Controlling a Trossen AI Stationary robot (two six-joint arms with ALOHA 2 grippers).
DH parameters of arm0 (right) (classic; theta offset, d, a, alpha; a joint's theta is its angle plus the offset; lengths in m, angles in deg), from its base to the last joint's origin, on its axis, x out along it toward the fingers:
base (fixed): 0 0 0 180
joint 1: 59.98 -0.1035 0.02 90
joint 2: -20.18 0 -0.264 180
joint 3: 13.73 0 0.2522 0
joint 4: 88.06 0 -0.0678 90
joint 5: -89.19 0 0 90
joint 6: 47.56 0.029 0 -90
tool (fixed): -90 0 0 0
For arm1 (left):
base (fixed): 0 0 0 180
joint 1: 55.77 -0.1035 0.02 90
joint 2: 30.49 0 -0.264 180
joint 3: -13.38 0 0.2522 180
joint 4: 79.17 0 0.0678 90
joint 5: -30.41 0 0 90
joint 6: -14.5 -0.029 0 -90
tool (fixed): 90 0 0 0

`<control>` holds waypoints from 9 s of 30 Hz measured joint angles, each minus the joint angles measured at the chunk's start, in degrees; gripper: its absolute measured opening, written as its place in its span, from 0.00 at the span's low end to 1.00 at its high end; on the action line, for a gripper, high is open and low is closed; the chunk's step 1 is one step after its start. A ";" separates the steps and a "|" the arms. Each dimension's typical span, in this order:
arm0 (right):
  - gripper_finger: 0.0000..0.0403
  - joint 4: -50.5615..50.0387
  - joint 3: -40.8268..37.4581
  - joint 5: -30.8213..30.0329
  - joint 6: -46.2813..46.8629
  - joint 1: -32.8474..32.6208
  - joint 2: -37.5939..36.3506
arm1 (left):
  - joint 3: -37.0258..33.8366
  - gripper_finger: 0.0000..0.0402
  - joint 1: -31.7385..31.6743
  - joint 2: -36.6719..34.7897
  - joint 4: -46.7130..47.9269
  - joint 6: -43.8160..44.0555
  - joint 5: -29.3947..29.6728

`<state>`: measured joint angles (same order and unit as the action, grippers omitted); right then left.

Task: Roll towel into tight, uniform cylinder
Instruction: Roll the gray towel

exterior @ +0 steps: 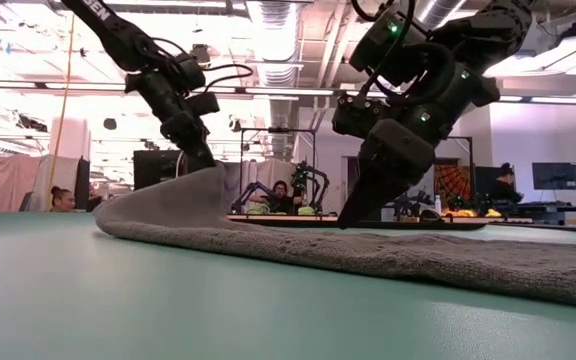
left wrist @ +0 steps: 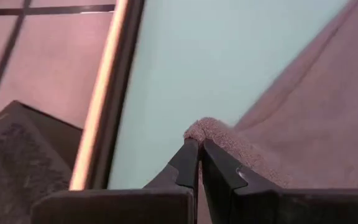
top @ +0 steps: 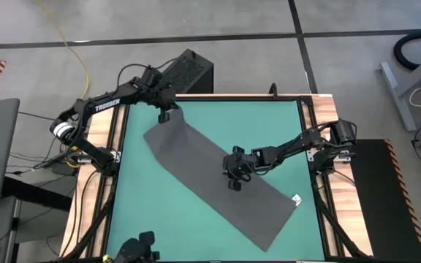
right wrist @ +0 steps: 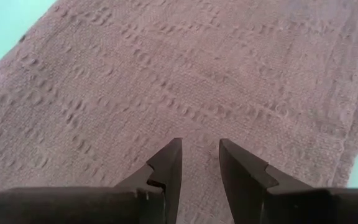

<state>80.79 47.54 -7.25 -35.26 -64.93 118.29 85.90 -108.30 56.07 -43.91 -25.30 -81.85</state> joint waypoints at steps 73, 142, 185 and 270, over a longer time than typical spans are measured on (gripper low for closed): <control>0.53 -1.64 -4.65 -12.49 0.08 4.68 -6.18 | -0.04 0.00 -2.06 13.55 -2.09 5.13 16.85; 0.38 -2.55 -4.63 -16.12 2.12 12.94 -1.36 | -0.04 0.08 -2.12 13.60 -6.04 8.50 17.77; 0.54 -1.75 -4.66 -20.52 10.20 -15.21 -12.55 | -19.52 0.14 41.71 9.41 -27.82 36.55 24.12; 0.33 7.36 -13.87 5.25 11.17 -21.26 -18.31 | -17.04 0.14 43.38 2.60 -26.68 36.04 12.58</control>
<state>88.14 33.67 -2.01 -24.09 -86.19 99.98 68.86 -64.92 58.67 -70.60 10.74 -69.26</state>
